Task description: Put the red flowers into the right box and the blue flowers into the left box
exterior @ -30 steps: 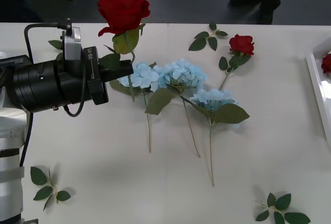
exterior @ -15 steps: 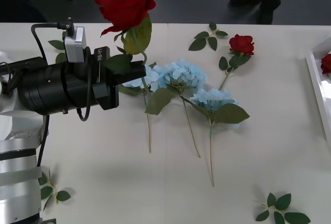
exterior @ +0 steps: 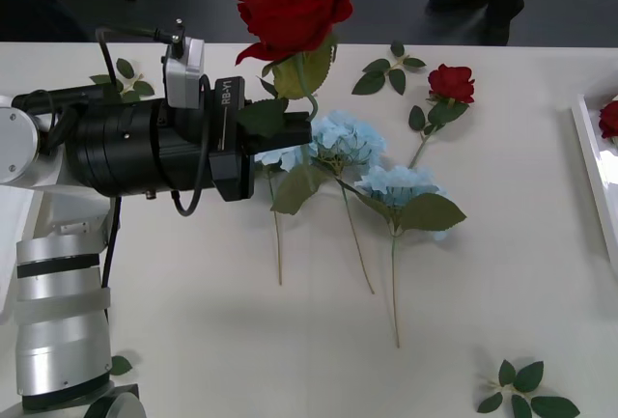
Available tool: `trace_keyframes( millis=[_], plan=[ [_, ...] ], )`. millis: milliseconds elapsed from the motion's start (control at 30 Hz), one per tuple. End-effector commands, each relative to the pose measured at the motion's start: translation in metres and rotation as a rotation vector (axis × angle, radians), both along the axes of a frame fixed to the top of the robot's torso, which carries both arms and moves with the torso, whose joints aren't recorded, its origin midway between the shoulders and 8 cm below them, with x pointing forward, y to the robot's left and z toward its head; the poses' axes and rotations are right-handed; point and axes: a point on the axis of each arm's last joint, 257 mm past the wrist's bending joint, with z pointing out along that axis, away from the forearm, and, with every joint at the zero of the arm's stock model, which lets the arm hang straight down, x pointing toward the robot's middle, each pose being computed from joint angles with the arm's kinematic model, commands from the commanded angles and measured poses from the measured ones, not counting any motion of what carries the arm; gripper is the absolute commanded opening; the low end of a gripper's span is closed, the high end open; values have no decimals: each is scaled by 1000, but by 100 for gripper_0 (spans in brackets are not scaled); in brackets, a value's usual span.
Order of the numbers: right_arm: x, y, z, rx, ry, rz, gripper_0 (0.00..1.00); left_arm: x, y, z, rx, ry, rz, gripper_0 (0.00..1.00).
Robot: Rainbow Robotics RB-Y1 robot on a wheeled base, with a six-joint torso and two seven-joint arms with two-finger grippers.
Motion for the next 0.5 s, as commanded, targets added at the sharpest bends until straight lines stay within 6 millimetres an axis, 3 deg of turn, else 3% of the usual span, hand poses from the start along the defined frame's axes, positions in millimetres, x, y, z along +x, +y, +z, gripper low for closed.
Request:
trace_keyframes(
  millis=[33, 200, 367, 500],
  plan=[
    [0, 73, 27, 82, -111, 187, 88, -8, -7, 14, 2, -39, -22, 0],
    [-19, 133, 43, 121, -181, 378, 89, -8, -7, 14, 2, -39, -22, 0],
    [-42, 177, 56, 161, -231, 515, 88, -8, -7, 14, 2, -39, -22, 0],
    [-60, 203, 53, 178, -222, 595, 88, -8, -7, 14, 2, -39, -22, 0]
  ],
)
